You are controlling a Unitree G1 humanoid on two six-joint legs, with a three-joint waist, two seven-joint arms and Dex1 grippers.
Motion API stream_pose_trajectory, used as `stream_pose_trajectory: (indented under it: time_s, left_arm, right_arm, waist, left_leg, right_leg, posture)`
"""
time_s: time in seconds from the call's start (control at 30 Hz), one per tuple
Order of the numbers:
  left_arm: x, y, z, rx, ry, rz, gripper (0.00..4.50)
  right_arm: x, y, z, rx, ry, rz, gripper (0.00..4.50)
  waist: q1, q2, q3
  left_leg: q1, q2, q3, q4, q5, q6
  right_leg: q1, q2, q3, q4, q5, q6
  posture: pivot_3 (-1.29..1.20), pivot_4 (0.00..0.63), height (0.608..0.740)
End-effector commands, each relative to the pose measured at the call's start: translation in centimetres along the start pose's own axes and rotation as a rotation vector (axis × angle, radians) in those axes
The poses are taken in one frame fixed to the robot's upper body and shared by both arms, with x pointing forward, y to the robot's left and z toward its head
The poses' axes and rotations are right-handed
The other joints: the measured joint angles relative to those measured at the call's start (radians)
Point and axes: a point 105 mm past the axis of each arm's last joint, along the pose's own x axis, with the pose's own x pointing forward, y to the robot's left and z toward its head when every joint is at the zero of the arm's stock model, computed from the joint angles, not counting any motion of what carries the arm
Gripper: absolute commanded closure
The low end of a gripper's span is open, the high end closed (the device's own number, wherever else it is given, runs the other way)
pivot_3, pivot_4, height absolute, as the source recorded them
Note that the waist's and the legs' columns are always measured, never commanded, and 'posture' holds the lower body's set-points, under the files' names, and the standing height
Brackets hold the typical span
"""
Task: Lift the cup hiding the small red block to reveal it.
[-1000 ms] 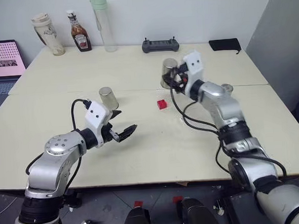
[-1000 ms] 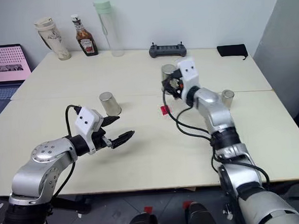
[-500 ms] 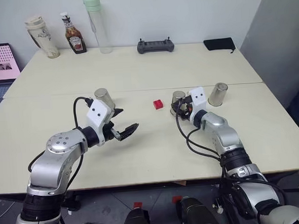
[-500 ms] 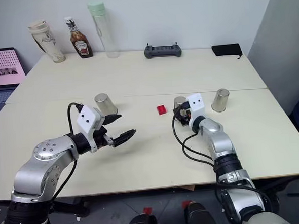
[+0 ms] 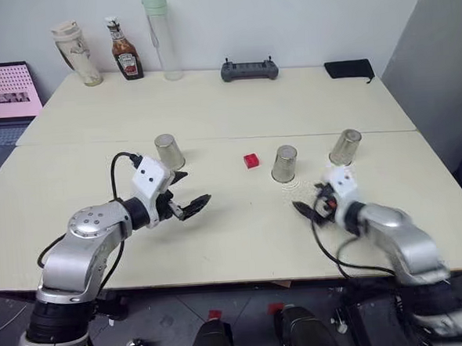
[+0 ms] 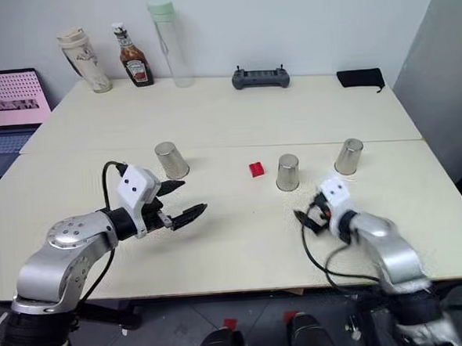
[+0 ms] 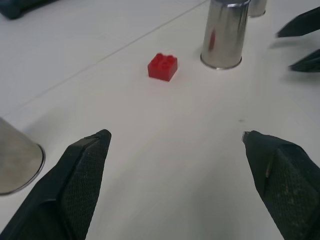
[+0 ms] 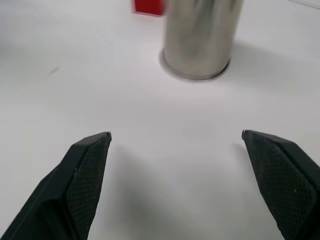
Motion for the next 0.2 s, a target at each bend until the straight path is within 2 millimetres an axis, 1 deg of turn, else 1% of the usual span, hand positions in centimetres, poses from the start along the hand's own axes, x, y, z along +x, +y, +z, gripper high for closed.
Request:
stream_pose_trajectory:
  time_s: [0.03, 0.13, 0.2]
  left_arm:
    - [-0.93, 0.14, 1.27, 0.027, -0.023, -0.004, 0.00]
    - [-0.96, 0.05, 1.27, 0.022, -0.020, -0.009, 0.00]
    - [-0.82, -0.14, 1.41, 0.020, -0.022, -0.017, 0.00]
  right_arm:
    - [-2.96, 2.73, 3.76, -0.004, -0.097, 0.093, 0.05]
    - [-3.48, 2.44, 4.55, 0.005, -0.139, 0.002, 0.05]
    - [-3.45, 2.29, 4.65, 0.012, -0.142, -0.032, 0.05]
  waist:
    - [-0.007, 0.000, 0.000]
    - [-0.008, -0.001, 0.000]
    - [-0.008, -0.001, 0.000]
  left_leg:
    - [0.001, 0.000, 0.000, 0.000, 0.000, 0.000]
    - [0.004, 0.000, -0.003, 0.001, 0.001, 0.000]
    - [0.003, 0.000, -0.004, 0.001, 0.001, 0.000]
  right_leg:
    - [0.000, 0.000, 0.000, 0.000, -0.002, -0.003]
    - [0.003, 0.001, -0.001, 0.000, -0.003, -0.005]
    - [0.003, 0.001, -0.001, 0.000, -0.003, -0.005]
  posture:
    - [0.00, 0.150, 0.740]
    - [0.00, 0.150, 0.740]
    - [0.00, 0.150, 0.740]
